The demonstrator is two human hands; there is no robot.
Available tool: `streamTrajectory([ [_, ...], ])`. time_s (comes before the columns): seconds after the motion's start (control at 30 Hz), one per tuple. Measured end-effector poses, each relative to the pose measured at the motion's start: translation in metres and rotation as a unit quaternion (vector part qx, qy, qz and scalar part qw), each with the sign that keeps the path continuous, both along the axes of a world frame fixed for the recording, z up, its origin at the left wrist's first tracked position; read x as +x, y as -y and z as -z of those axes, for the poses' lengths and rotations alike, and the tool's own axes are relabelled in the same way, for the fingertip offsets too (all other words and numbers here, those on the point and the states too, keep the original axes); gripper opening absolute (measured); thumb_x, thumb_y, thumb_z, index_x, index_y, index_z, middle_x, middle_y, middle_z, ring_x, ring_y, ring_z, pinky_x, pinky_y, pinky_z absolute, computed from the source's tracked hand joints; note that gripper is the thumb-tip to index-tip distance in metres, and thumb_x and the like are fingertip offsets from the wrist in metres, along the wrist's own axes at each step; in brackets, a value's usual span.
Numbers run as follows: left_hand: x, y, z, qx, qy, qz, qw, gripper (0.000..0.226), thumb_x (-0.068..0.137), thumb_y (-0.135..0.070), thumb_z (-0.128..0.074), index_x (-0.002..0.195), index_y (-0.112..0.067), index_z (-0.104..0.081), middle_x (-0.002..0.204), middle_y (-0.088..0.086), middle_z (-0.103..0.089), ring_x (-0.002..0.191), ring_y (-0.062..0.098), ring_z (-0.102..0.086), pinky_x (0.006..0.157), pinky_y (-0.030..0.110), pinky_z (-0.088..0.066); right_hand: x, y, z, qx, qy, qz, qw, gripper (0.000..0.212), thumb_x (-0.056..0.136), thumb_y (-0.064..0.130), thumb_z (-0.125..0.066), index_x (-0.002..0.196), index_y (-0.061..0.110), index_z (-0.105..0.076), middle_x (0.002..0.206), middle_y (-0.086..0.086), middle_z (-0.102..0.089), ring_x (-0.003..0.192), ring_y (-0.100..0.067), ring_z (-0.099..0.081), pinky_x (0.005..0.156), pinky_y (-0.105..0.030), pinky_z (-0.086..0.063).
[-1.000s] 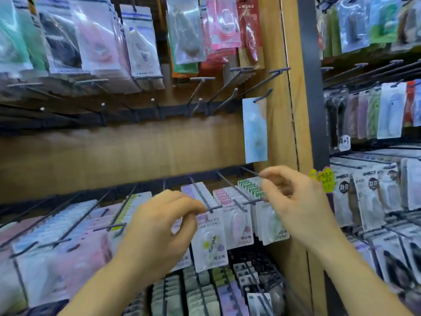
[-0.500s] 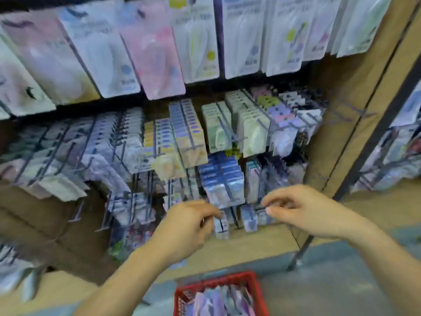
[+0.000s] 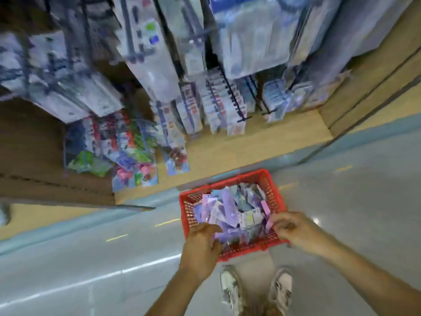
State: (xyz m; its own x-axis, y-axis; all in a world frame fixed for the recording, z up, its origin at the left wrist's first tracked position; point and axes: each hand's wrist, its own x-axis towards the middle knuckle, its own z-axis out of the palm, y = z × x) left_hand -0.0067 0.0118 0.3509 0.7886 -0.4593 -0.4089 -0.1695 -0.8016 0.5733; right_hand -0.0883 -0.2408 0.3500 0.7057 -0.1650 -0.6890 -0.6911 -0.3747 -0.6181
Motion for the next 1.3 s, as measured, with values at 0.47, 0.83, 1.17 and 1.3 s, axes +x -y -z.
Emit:
streamTrajectory([
  [0.47,0.037,0.0,0.37,0.132,-0.137,-0.167,0.967,0.094,0.069,-0.063,-0.07,0.145,-0.021,-0.032,0.136,0.01,-0.052,0.121,0.033,-0.051,0.101,0.043,-0.044,0.026,-0.03,0.342,0.029,0.011,0.028,0.999,0.066,0.081,0.006,-0.076,0.132,0.028,-0.041,0.101,0.018,-0.053,0.096,0.005,-0.058,0.091,-0.018,-0.048],
  [0.83,0.022,0.016,0.416,-0.05,-0.249,-0.334,0.908,0.061,0.062,-0.057,-0.069,0.115,-0.028,-0.061,0.102,-0.001,-0.072,0.093,0.025,-0.069,0.086,0.052,-0.056,0.022,-0.088,0.418,-0.181,0.009,-0.11,0.977,0.14,0.053,0.068,-0.081,0.152,0.031,0.013,0.153,-0.012,-0.008,0.146,-0.036,-0.009,0.114,-0.052,-0.03],
  [1.17,0.021,0.0,0.371,-0.049,-0.094,-0.339,0.935,0.013,0.088,-0.03,-0.07,0.097,-0.022,-0.067,0.084,-0.01,-0.074,0.076,0.015,-0.071,0.072,0.042,-0.059,0.004,-0.066,0.402,-0.277,0.048,-0.17,0.944,0.075,0.087,0.045,-0.064,0.149,0.029,-0.025,0.155,0.001,-0.027,0.141,-0.023,-0.03,0.101,-0.04,-0.048],
  [1.3,0.026,-0.028,0.323,-0.076,0.008,-0.383,0.921,0.005,0.088,-0.022,-0.07,0.09,-0.022,-0.066,0.082,-0.012,-0.072,0.074,0.005,-0.07,0.059,0.02,-0.055,0.006,-0.062,0.384,-0.243,0.068,-0.093,0.963,0.065,0.084,0.026,-0.07,0.141,0.026,-0.039,0.147,-0.003,-0.042,0.133,-0.028,-0.041,0.097,-0.043,-0.049],
])
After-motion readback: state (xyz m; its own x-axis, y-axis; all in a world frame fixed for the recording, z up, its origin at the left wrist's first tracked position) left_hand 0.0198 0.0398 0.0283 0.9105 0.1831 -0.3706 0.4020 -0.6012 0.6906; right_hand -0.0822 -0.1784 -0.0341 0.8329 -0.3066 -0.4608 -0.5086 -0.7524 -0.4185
